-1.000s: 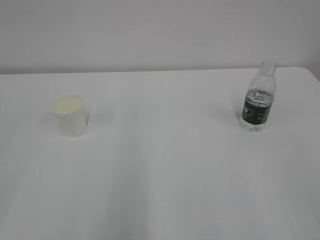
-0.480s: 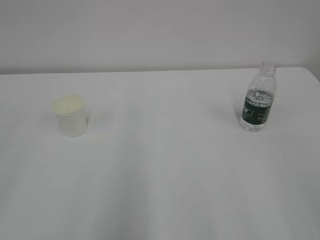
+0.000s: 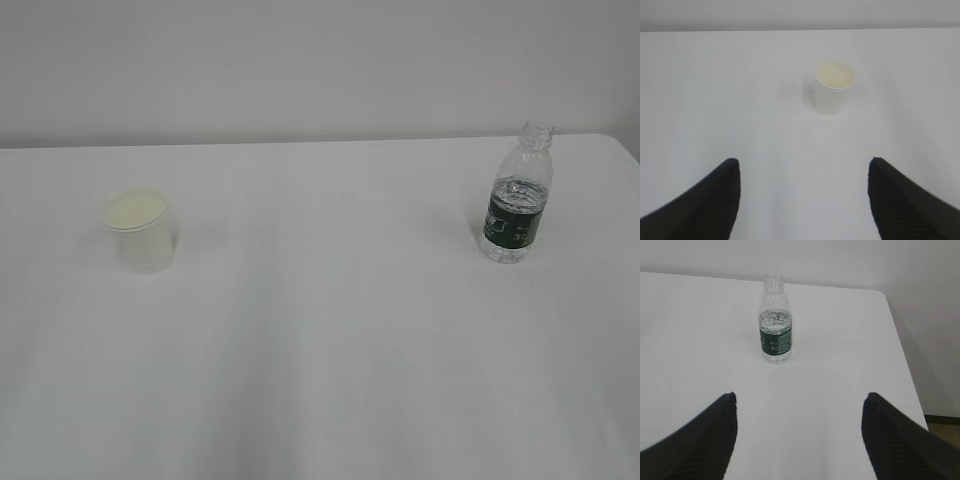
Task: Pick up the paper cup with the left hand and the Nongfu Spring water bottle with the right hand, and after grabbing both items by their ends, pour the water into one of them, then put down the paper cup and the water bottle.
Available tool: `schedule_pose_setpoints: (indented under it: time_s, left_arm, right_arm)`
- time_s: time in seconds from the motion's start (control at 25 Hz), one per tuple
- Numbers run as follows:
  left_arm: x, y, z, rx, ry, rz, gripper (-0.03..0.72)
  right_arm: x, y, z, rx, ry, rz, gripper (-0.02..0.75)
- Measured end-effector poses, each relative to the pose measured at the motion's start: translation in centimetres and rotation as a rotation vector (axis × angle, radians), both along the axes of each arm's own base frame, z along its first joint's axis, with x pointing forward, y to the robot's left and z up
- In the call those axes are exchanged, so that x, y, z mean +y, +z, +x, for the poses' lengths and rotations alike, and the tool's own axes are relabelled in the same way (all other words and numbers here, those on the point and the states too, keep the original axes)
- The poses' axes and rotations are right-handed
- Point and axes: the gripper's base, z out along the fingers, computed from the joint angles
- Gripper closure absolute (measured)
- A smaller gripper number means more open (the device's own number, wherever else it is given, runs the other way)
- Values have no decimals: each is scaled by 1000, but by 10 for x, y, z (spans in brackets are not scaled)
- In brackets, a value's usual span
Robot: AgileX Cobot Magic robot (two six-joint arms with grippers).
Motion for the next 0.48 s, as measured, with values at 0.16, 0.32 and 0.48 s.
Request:
schedule_pose_setpoints:
  time_s: [0.16, 0.32, 0.48]
  left_arm:
    - [1, 0, 8, -2, 6, -1, 115]
    - [2, 0, 13, 2, 10, -3, 122]
    - [2, 2, 16, -17, 15, -2, 123]
  right_arm:
    - [1, 1, 7, -6, 3, 0, 148]
    - [1, 1, 13, -7, 5, -1, 148]
    - [2, 2, 19, -21, 8, 0, 148]
